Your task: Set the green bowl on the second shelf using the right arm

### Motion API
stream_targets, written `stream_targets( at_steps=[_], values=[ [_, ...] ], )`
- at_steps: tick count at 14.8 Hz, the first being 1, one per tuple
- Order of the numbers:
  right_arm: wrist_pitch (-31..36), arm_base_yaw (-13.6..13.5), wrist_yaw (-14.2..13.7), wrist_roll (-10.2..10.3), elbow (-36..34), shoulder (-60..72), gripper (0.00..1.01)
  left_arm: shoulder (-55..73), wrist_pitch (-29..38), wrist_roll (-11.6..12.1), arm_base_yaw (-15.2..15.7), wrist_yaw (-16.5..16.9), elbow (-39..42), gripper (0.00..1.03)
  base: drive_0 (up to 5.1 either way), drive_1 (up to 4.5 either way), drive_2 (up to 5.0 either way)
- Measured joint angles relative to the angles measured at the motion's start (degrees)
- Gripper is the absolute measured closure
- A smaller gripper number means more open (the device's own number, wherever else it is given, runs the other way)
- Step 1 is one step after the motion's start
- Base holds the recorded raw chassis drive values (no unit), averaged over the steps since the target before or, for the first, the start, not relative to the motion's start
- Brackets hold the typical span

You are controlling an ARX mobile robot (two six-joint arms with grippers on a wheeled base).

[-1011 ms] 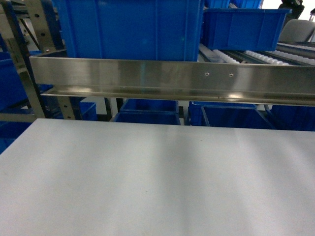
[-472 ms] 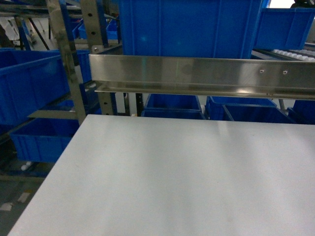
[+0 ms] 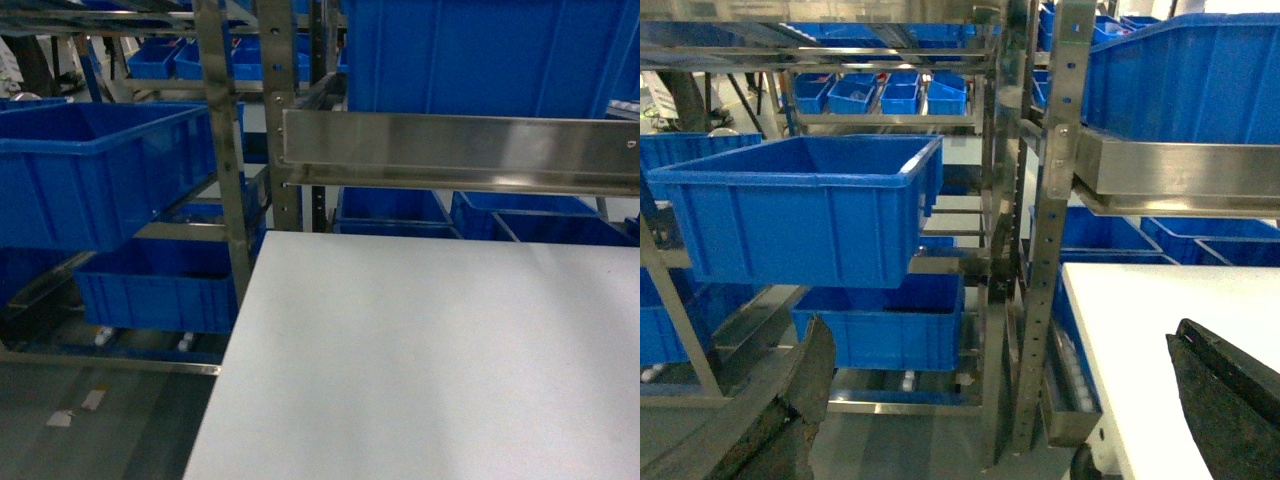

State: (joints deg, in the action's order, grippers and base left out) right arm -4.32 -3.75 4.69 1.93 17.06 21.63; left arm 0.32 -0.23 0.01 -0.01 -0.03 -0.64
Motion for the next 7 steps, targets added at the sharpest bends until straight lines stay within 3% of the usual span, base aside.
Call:
stream_targets(
  at_steps=[7],
  values=[
    [-0.11, 0.02, -0.02, 0.0, 0.0, 0.02, 0.99, 0.0, 0.02, 0.0, 0.0, -0.13, 0.0, 0.05, -4.9, 2.44, 2.4]
  ],
)
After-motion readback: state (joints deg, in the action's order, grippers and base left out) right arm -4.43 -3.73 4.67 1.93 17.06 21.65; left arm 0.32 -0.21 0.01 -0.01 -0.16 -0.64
